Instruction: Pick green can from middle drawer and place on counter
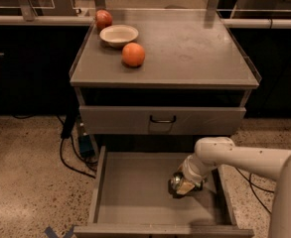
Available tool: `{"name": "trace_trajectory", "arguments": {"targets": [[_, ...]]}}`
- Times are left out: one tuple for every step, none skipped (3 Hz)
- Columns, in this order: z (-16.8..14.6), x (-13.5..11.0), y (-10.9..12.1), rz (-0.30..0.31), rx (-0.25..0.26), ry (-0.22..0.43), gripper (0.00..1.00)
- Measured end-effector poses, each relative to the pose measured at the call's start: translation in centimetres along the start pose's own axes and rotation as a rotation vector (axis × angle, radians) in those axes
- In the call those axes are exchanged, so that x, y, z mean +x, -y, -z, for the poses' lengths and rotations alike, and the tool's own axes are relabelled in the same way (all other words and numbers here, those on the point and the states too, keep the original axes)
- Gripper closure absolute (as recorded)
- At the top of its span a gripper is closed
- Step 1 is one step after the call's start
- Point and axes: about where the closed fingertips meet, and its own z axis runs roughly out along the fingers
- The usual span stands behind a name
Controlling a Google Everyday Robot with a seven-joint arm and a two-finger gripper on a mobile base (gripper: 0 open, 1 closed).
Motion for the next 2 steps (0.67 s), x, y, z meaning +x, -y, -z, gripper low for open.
{"name": "trace_trajectory", "arguments": {"targets": [[4.0,-0.2,-0.5,0.011,0.065,-0.025,1.0],[9.7,-1.6,-0.3,0.038,0.153,-0.074,1.0]]}}
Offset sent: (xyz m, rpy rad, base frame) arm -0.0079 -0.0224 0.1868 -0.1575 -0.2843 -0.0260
